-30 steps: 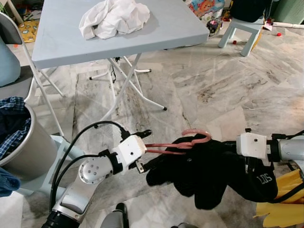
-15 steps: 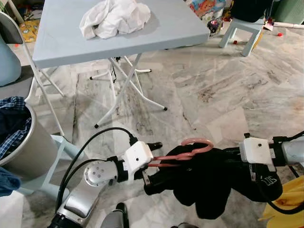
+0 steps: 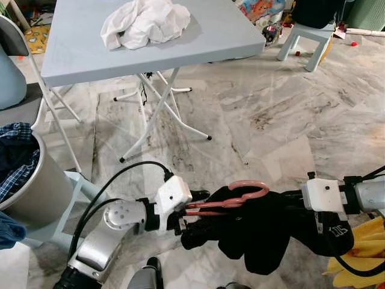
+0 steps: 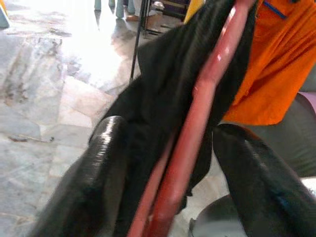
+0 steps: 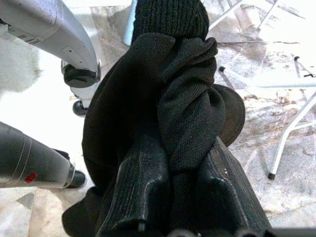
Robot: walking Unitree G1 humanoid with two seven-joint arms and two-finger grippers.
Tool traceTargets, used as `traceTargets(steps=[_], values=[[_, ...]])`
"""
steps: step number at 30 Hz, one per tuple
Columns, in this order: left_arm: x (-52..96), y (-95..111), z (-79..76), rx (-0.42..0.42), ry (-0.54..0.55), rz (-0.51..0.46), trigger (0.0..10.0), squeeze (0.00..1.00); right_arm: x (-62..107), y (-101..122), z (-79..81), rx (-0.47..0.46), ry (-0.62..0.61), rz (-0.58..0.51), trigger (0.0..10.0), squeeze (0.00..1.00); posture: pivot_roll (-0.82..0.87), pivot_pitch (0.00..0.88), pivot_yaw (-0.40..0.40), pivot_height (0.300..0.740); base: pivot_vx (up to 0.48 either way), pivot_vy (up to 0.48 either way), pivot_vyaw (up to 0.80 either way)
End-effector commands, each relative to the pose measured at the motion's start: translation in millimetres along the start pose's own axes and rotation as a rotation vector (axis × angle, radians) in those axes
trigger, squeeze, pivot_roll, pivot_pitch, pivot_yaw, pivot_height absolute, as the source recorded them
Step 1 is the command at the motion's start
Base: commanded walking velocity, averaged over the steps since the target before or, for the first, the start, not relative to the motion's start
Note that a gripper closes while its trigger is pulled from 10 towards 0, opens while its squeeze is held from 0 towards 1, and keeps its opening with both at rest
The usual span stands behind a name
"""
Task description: Hang hanger
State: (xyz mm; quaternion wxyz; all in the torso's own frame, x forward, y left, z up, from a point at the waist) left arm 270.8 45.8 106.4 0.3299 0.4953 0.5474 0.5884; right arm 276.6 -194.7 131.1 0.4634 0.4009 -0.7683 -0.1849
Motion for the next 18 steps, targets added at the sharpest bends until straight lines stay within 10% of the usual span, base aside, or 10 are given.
traceTargets(steps=[1, 18], values=[[0.5, 2, -4.9, -0.001, -0.028, -0.001, 0.0, 0.0, -0.2, 5, 0.9, 0.028, 0.012, -0.014, 10.0, 0.0, -0.05, 0.214, -0.02, 0.74, 0.0, 0.0, 0.0], [-1.7, -24, -14.2, 0.016, -0.084, 0.105, 0.0, 0.0, -2.7, 8, -3.3, 0.025, -0.015, -0.029, 10.0, 0.0, -0.05, 0.213, -0.02, 0.74, 0.0, 0.0, 0.0]])
Point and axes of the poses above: a point about 5 cm out from each wrist's last joint towards the gripper, its own x axis pointing back from the gripper into the wrist, its own y axis along the axis of the wrist's last joint, z = x × y, the point moved 5 cm from there along -x, pointing out of the wrist towards the gripper, and after that the axes turned 7 degrees about x, right-handed, at the moved point
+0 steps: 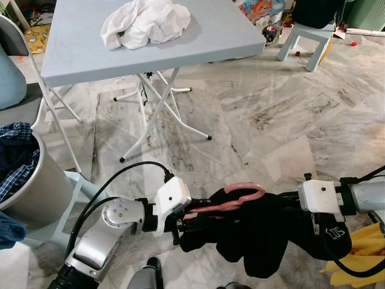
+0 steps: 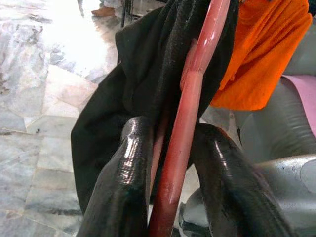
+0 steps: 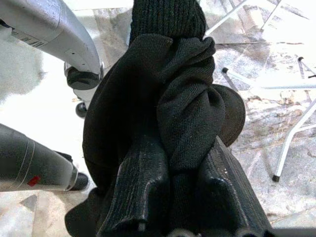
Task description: Hang hanger
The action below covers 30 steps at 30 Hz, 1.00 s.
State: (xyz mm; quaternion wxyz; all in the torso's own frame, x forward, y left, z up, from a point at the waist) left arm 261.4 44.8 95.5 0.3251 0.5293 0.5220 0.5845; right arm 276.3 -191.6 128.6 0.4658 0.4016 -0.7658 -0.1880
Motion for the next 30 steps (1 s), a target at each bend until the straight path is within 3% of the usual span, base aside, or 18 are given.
traceTargets(steps=[1, 8, 9, 10, 11, 12, 13, 20, 27, 28, 29, 30], values=[[-2.2, -12, -6.0, 0.016, -0.029, 0.039, 0.0, 0.0, 0.8, 8, -4.4, 0.032, -0.018, -0.025, 10.0, 0.0, -0.05, 0.213, -0.02, 0.74, 0.0, 0.0, 0.0], [0.4, -23, -5.9, 0.021, -0.033, 0.084, 0.0, 0.0, -1.4, 9, -5.7, 0.034, -0.021, -0.031, 10.0, 0.0, -0.05, 0.213, -0.02, 0.74, 0.0, 0.0, 0.0], [0.5, -23, -6.2, 0.018, -0.033, 0.086, 1.5, 0.0, -1.6, 10, -5.7, 0.035, -0.021, -0.032, 10.0, 0.0, -0.05, 0.215, -0.022, 0.74, 0.0, 0.0, 0.0], [0.5, -23, -6.3, 0.015, -0.032, 0.087, 1.5, 0.0, -1.6, 10, -5.7, 0.035, -0.022, -0.032, 10.0, 0.0, -0.05, 0.215, -0.022, 0.74, 0.0, 0.0, 0.0], [-0.1, -24, -5.3, 0.014, -0.021, 0.087, 10.0, 0.0, -1.9, 10, -5.7, 0.036, -0.022, -0.032, 10.0, 0.0, -0.05, 0.215, -0.022, 0.74, 0.0, 0.0, 0.0], [-0.5, -24, -4.1, 0.014, -0.012, 0.086, 10.0, 0.0, -2.0, 10, -5.7, 0.036, -0.022, -0.031, 10.0, 0.0, -0.05, 0.215, -0.022, 0.74, 0.0, 0.0, 0.0], [-1.0, -23, -2.9, 0.013, -0.003, 0.082, 10.0, 1.0, -2.2, 10, -5.7, 0.036, -0.022, -0.031, 10.0, 0.0, -0.05, 0.215, -0.022, 0.74, 0.0, 0.0, 0.0], [-1.4, -24, -4.8, 0.032, -0.017, 0.082, 10.0, 1.0, -2.9, 10, -6.6, 0.038, -0.027, -0.033, 10.0, 0.0, -0.05, 0.217, -0.022, 0.74, 0.0, 0.0, 0.0], [1.3, -21, 8.8, 0.0, 0.044, 0.078, 10.0, 1.0, -5.2, 13, -9.4, 0.049, -0.048, -0.047, 10.0, 0.0, -0.05, 0.217, -0.02, 0.74, 0.0, 0.0, 0.0], [1.9, -22, 7.1, 0.01, 0.024, 0.089, 10.0, 0.25, -5.7, 14, -13.6, 0.064, -0.071, -0.05, 10.0, 0.0, -0.05, 0.217, -0.02, 0.74, 0.0, 0.0, 0.0], [2.1, -23, 6.0, 0.015, 0.014, 0.095, 10.0, 0.25, -5.8, 15, -15.7, 0.07, -0.083, -0.051, 10.0, 0.0, -0.05, 0.217, -0.02, 0.74, 0.0, 0.0, 0.0], [2.4, -23, 5.4, 0.009, 0.009, 0.098, 10.0, 0.0, -5.9, 15, -16.7, 0.07, -0.087, -0.053, 10.0, 0.0, -0.05, 0.217, -0.02, 0.74, 0.0, 0.0, 0.0]])
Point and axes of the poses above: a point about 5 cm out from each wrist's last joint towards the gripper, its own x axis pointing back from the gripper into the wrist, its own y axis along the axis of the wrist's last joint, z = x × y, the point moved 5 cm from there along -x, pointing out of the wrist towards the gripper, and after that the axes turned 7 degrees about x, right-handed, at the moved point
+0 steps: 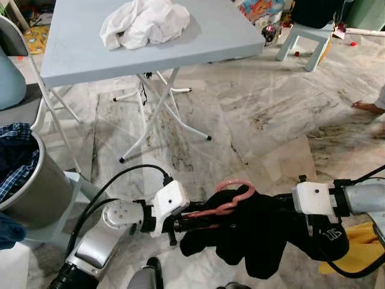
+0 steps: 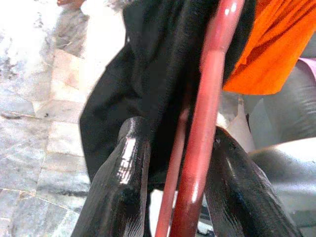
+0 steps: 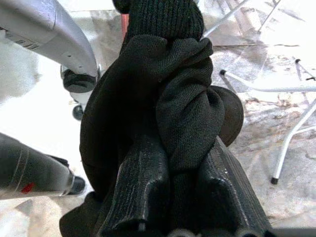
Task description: Hang hanger
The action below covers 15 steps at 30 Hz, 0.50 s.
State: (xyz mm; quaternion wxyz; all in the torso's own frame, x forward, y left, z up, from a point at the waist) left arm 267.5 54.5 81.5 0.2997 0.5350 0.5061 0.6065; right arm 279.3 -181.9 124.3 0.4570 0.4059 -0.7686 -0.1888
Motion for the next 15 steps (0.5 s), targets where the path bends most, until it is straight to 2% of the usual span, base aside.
traceTargets(steps=[1, 2, 3, 4, 5, 6, 7, 15], values=[[-1.6, -8, -4.8, 0.028, -0.024, 0.023, 10.0, 0.0, 4.7, 14, -16.2, 0.06, -0.072, -0.045, 10.0, 0.0, -0.05, 0.217, -0.02, 0.74, 0.0, 0.0, 0.0], [-1.7, -8, -5.3, 0.036, -0.028, 0.02, 10.0, 0.0, 4.8, 14, -16.6, 0.062, -0.073, -0.045, 10.0, 0.0, -0.05, 0.217, -0.02, 0.74, 0.0, 0.0, 0.0], [-1.5, -9, -6.9, 0.033, -0.039, 0.027, 9.4, 0.0, 4.9, 14, -16.8, 0.062, -0.074, -0.045, 10.0, 0.0, -0.05, 0.217, -0.02, 0.74, 0.0, 0.0, 0.0], [-1.7, -10, -6.9, 0.028, -0.037, 0.033, 4.3, 0.0, 4.9, 14, -16.8, 0.062, -0.074, -0.044, 10.0, 0.0, -0.05, 0.217, -0.02, 0.74, 0.0, 0.0, 0.0], [-1.9, -11, -6.8, 0.028, -0.035, 0.033, 4.3, 0.0, 4.9, 14, -17.0, 0.063, -0.075, -0.044, 10.0, 0.0, -0.05, 0.217, -0.02, 0.74, 0.0, 0.0, 0.0], [-2.1, -12, -7.4, 0.029, -0.038, 0.039, 1.3, 0.0, 5.0, 14, -17.4, 0.065, -0.077, -0.044, 10.0, 0.0, -0.05, 0.217, -0.02, 0.74, 0.0, 0.0, 0.0], [-2.2, -13, -7.7, 0.028, -0.04, 0.042, 0.0, 0.0, 5.0, 14, -17.9, 0.065, -0.079, -0.044, 10.0, 0.0, -0.05, 0.217, -0.02, 0.74, 0.0, 0.0, 0.0], [-1.5, -22, -8.0, 0.036, -0.036, 0.076, 0.0, 0.0, 4.4, 15, -23.4, 0.077, -0.106, -0.047, 10.0, 0.0, -0.05, 0.213, -0.021, 0.74, 0.0, 0.0, 0.0]])
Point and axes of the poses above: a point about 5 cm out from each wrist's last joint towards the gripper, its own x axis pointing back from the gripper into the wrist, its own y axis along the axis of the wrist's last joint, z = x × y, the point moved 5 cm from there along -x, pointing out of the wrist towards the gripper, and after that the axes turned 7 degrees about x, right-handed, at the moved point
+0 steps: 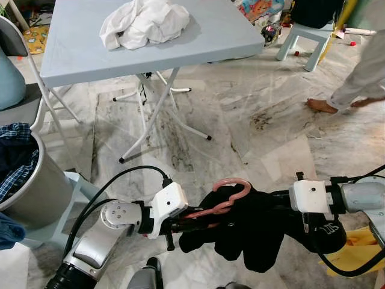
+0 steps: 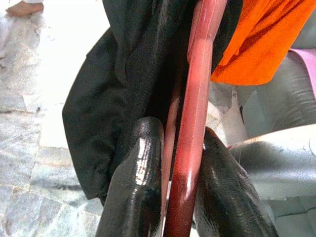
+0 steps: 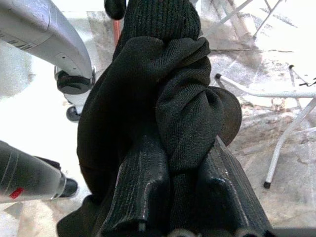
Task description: Hang hanger
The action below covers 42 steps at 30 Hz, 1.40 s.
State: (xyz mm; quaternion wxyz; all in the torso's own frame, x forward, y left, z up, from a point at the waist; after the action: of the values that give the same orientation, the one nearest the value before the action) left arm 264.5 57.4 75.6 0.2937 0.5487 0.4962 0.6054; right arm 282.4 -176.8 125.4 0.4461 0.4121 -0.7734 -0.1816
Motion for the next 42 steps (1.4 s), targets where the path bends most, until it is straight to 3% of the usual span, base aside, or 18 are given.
traceTargets(steps=[1, 7, 14, 18, 21, 22, 29, 36, 40, 42], values=[[-3.2, -15, -4.6, 0.029, -0.012, 0.043, 0.0, 0.0, 8.4, 12, -21.5, 0.052, -0.102, -0.043, 10.0, 0.0, -0.05, 0.212, -0.021, 0.74, 0.0, 0.0, 0.0], [-2.4, -8, 13.3, -0.018, 0.097, -0.012, 0.0, 0.0, 7.4, 11, -26.0, 0.063, -0.123, -0.04, 10.0, 0.0, -0.05, 0.209, -0.021, 0.74, 0.0, 0.0, 0.0], [-2.7, -5, 16.6, -0.005, 0.144, -0.066, 0.0, 0.0, 7.5, 9, -37.5, 0.086, -0.177, -0.026, 10.0, 0.0, -0.05, 0.21, -0.026, 0.74, 0.0, 0.0, 0.0], [-3.2, -6, 16.3, -0.002, 0.165, -0.093, 0.0, 0.0, 4.9, 3, -46.5, 0.069, -0.232, 0.017, 10.0, 0.0, -0.04, 0.21, -0.031, 0.74, 0.0, 0.0, 0.0], [-2.5, -5, 17.8, -0.01, 0.182, -0.108, 0.0, 0.0, 1.5, -1, -44.2, -0.003, -0.204, 0.018, 10.0, 0.0, -0.04, 0.21, -0.033, 0.74, 0.0, 0.0, 0.0], [-2.0, -5, 19.0, -0.013, 0.189, -0.109, 0.0, 0.0, 1.0, -2, -47.3, -0.02, -0.218, 0.015, 10.0, 1.0, -0.04, 0.21, -0.033, 0.74, 0.0, 0.0, 0.0], [2.2, -1, 32.6, -0.038, 0.267, -0.137, 0.0, 0.0, 0.8, -2, -61.4, -0.001, -0.264, 0.029, 10.0, 1.0, -0.04, 0.213, -0.038, 0.74, 0.0, 0.0, 0.0], [2.1, -7, 38.3, -0.038, 0.323, -0.134, 0.0, 0.0, 7.8, -12, -92.5, 0.041, -0.44, 0.138, 10.0, 1.0, -0.04, 0.208, -0.043, 0.74, 0.0, 0.0, 0.0], [1.9, -9, 40.7, -0.031, 0.349, -0.132, 0.0, 0.0, 7.2, -14, -96.1, 0.057, -0.463, 0.161, 10.0, 1.0, -0.04, 0.208, -0.043, 0.74, 0.0, 0.0, 0.0], [4.4, -10, 49.3, 0.007, 0.414, -0.152, 0.0, 0.0, 10.0, -16, -106.3, 0.045, -0.555, 0.166, 10.0, 1.0, -0.04, 0.209, -0.043, 0.74, 0.0, 0.0, 0.0]])
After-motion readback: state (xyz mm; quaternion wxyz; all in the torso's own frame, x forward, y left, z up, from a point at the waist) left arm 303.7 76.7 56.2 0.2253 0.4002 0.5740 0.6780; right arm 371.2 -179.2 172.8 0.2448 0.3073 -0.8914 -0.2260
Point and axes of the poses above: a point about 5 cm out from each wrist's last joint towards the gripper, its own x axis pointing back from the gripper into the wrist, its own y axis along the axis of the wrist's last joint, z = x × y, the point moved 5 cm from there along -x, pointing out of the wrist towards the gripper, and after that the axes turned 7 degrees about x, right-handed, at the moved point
